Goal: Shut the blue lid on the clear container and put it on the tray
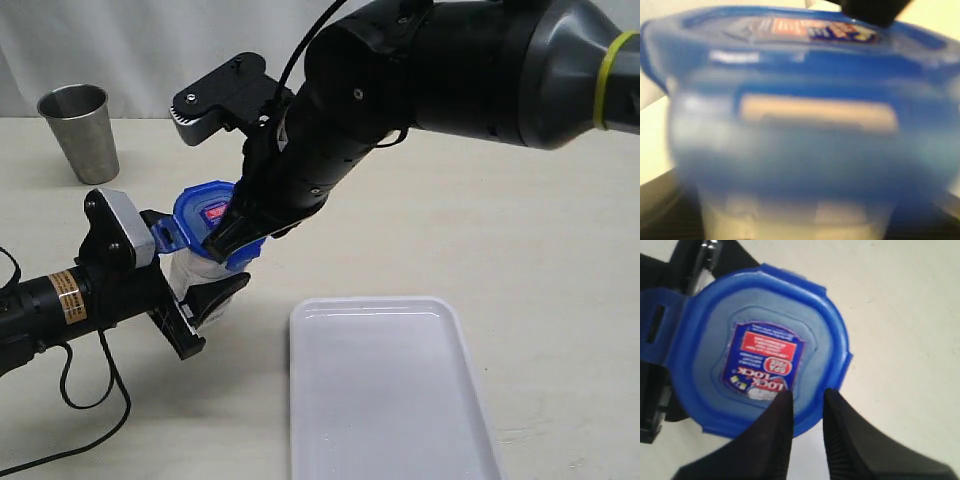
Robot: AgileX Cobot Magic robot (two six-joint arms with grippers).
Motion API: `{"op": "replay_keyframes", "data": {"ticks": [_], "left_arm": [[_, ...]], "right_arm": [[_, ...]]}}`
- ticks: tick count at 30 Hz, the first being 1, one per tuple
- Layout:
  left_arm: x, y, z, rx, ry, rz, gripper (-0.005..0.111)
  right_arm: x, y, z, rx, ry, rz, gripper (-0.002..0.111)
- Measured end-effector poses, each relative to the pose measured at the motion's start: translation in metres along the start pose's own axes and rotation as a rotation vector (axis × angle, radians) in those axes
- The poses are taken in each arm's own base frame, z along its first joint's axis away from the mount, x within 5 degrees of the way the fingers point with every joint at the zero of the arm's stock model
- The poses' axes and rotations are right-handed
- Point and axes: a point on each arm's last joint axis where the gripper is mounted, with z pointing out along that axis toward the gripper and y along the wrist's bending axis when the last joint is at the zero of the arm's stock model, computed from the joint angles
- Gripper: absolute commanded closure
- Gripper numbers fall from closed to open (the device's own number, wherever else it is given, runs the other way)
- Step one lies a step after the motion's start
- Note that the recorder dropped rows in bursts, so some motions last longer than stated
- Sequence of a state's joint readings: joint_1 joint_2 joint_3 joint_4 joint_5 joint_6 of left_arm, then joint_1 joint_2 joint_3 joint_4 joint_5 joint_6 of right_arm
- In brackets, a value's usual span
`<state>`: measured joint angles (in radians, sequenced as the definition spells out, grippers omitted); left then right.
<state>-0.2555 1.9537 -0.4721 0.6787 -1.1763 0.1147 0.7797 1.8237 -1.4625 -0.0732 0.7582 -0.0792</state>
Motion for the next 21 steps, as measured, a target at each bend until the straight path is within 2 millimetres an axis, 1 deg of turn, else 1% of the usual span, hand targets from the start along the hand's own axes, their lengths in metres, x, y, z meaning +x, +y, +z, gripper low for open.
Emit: {"op": "replay_keyframes", "data": {"ticks": [5, 8, 10, 17, 19, 21], "left_arm": [[0.001, -0.002, 0.0, 0.025, 0.013, 0.004, 0.107], [0.001, -0.002, 0.0, 0.025, 0.013, -0.011, 0.107], [0.001, -0.002, 0.0, 0.025, 0.013, -0.018, 0.107], [0.001, -0.002, 0.0, 0.023, 0.01, -0.024, 0.107], [0.0, -0.001, 0.001, 0.014, 0.003, -0.027, 0.107], [0.0, 0.001, 0.003, 0.012, 0.017, -0.036, 0.107]], "right_arm": [[0.008, -0.022, 0.014, 0.028, 0.046, 0.057, 0.087], [0.012, -0.029, 0.02, 0.035, 0.076, 0.07, 0.087], [0.014, -0.03, 0.023, 0.034, 0.091, 0.071, 0.087], [0.014, -0.031, 0.019, 0.04, 0.084, 0.07, 0.086], [0.013, -0.031, 0.013, 0.043, 0.07, 0.074, 0.083], [0.011, -0.034, 0.007, 0.05, 0.045, 0.102, 0.076]]}}
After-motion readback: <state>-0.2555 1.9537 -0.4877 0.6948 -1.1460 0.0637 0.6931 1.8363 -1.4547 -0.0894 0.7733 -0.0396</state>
